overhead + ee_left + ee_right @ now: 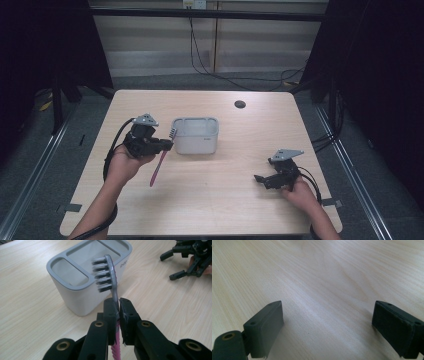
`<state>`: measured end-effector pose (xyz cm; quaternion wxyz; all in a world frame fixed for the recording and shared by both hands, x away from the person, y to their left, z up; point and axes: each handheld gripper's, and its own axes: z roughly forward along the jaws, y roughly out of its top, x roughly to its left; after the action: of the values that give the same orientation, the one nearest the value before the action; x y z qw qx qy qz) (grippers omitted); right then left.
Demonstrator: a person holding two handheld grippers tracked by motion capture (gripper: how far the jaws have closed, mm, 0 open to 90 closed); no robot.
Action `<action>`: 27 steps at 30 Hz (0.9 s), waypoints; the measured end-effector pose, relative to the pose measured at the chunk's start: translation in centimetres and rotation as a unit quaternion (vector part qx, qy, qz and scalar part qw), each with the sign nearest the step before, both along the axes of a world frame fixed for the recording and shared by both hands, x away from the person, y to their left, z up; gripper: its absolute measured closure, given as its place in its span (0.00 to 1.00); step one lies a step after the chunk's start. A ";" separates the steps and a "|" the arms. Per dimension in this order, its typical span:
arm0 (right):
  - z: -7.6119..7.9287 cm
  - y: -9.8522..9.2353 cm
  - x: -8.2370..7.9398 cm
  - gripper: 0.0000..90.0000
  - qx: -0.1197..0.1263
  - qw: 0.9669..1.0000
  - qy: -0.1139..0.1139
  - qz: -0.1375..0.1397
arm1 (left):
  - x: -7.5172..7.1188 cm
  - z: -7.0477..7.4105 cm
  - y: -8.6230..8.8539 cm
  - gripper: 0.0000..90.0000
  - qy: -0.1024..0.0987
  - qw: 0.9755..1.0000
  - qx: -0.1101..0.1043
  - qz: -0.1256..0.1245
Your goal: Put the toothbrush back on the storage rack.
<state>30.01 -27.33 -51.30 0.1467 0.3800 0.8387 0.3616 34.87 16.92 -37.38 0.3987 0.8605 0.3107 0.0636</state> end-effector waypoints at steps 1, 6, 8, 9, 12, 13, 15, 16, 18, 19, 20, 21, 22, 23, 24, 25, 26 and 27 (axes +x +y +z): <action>0.0 0.0 0.0 0.11 0.000 1.000 0.000 0.000 | 0.0 0.1 0.1 0.94 -0.003 1.000 0.002 0.000; 0.0 0.0 0.0 0.11 0.000 1.000 0.000 0.000 | 0.1 0.5 0.3 0.94 -0.010 1.000 -0.010 0.010; 0.0 0.0 0.0 0.11 0.000 1.000 0.000 0.000 | 0.2 0.6 0.4 0.94 -0.019 1.000 -0.019 0.017; 0.0 0.0 0.0 0.11 0.000 1.000 0.000 0.000 | 0.2 0.6 0.4 0.94 -0.019 1.000 -0.019 0.017; 0.0 0.0 0.0 0.11 0.000 1.000 0.000 0.000 | 0.2 0.9 0.4 0.94 -0.023 0.999 -0.023 0.021; 0.0 0.0 0.0 0.11 0.000 1.000 0.000 0.000 | 0.3 1.0 0.3 0.94 -0.029 0.999 -0.028 0.026; 0.0 0.0 0.0 0.11 0.000 1.000 0.000 0.000 | 0.3 1.2 0.3 0.94 -0.032 0.999 -0.032 0.030; 0.0 0.0 0.0 0.11 0.000 1.000 0.000 0.000 | 0.4 1.2 0.3 0.94 -0.036 0.998 -0.034 0.032; 0.0 0.0 0.0 0.11 0.000 1.000 0.000 0.000 | 0.4 1.4 0.2 0.94 -0.038 0.998 -0.042 0.037; 0.0 0.0 0.0 0.11 0.000 1.000 0.000 0.000 | 0.4 1.5 0.2 0.94 -0.040 0.998 -0.042 0.039; 0.0 0.0 0.0 0.11 0.000 1.000 0.000 0.000 | 0.5 1.6 0.3 0.94 -0.042 0.997 -0.045 0.040; 0.0 0.0 0.0 0.11 0.000 1.000 0.000 0.000 | 0.5 1.6 0.2 0.94 -0.043 0.997 -0.049 0.044; 0.0 0.0 0.0 0.11 0.000 1.000 0.000 0.000 | 0.6 1.7 0.2 0.94 -0.045 0.997 -0.048 0.044; 0.0 0.0 0.0 0.11 0.000 1.000 0.000 0.000 | 0.6 1.7 0.2 0.94 -0.047 0.997 -0.047 0.045; 0.0 0.0 0.0 0.11 0.000 1.000 0.000 0.000 | 0.6 1.7 0.2 0.94 -0.047 0.997 -0.047 0.045; 0.0 0.0 0.0 0.11 0.000 1.000 0.000 0.000 | 0.7 1.9 0.2 0.94 -0.052 0.996 -0.050 0.047; 0.0 0.0 0.0 0.11 0.000 1.000 0.000 0.000 | 0.7 1.9 0.2 0.94 -0.054 0.996 -0.051 0.050; 0.0 0.0 0.0 0.11 0.000 1.000 0.000 0.000 | 0.8 2.0 0.2 0.94 -0.058 0.996 -0.055 0.051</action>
<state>30.01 -27.34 -51.30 0.1469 0.3798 0.8387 0.3617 35.64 17.12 -35.35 0.4587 0.8153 0.3338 0.1166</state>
